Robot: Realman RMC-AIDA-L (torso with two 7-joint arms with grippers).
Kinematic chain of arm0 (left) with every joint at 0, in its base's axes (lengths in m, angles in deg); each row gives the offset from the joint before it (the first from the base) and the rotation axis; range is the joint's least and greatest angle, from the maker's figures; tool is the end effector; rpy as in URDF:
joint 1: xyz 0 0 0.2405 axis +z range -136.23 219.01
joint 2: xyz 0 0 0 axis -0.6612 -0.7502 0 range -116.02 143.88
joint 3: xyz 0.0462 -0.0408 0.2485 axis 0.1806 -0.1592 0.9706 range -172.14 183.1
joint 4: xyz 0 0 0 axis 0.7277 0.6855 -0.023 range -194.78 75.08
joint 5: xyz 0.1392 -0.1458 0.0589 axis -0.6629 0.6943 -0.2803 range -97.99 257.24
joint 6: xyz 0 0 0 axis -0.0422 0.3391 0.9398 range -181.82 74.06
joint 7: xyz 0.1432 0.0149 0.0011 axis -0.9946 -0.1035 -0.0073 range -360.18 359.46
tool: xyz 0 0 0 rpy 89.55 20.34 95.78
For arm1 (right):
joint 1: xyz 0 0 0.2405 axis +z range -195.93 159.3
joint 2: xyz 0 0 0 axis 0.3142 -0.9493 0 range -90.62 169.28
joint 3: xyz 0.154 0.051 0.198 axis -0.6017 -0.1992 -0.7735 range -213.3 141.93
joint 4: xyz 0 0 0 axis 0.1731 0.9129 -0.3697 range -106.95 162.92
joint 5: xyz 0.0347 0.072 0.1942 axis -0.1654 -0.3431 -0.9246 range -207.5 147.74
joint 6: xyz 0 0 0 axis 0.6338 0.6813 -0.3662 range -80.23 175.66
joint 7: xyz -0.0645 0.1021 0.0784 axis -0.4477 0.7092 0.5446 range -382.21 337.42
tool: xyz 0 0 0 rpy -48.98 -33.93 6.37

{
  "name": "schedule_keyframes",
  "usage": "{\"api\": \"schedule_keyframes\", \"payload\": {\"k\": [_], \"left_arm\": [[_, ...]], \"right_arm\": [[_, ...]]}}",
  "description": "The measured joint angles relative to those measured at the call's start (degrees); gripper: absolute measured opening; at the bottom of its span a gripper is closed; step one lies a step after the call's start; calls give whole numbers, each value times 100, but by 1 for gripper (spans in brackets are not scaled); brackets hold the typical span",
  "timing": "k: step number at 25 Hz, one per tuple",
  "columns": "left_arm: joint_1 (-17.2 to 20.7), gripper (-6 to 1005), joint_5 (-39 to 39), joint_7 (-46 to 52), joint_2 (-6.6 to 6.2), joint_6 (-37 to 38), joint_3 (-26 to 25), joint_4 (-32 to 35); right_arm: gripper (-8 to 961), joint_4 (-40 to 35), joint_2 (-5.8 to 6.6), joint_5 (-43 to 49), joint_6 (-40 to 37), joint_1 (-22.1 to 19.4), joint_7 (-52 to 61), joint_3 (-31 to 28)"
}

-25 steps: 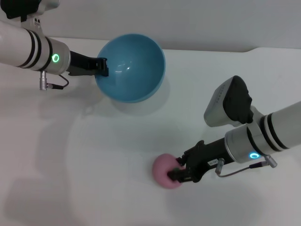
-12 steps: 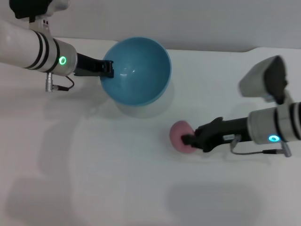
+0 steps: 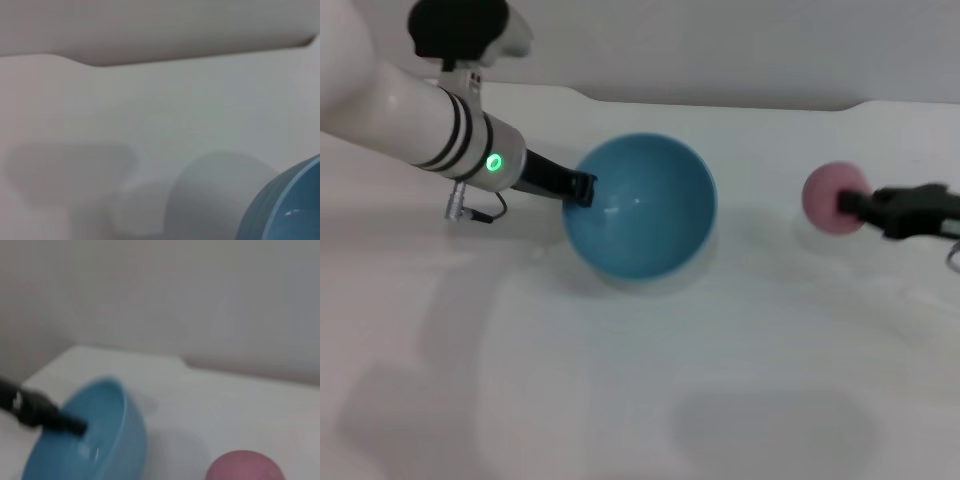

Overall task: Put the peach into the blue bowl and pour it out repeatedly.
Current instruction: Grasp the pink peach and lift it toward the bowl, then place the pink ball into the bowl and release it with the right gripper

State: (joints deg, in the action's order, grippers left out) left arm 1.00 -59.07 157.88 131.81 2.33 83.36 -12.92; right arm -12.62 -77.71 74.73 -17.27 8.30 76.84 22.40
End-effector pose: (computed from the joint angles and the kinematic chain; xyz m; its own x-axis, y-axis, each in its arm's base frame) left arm -0.2277 0.4086 -0.0429 0.4825 0.8507 0.2084 0.8199 -0.3549 -0.4493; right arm 0.2861 0.3617 -0.0032 0.6604 -0.5681 -0.4911 -0.7352 -0.6223 -0.2688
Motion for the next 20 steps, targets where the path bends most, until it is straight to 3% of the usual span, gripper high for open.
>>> {"api": "schedule_keyframes", "payload": {"k": [4, 8, 14, 20], "left_arm": [[-95, -1, 52, 31, 29, 85, 414, 3], [-319, 0, 456, 59, 53, 83, 1144, -58], [-592, 0, 949, 61, 69, -21, 1843, -83], [-634, 0, 1084, 78, 64, -75, 1893, -93]], "right_arm": [[135, -373, -2, -7, -582, -69, -159, -548], [151, -779, -52, -36, -1242, 27, -165, -743], [174, -1037, -119, 198, -1721, 364, -203, -188], [197, -866, -139, 1170, -1671, 637, 100, 87]]}}
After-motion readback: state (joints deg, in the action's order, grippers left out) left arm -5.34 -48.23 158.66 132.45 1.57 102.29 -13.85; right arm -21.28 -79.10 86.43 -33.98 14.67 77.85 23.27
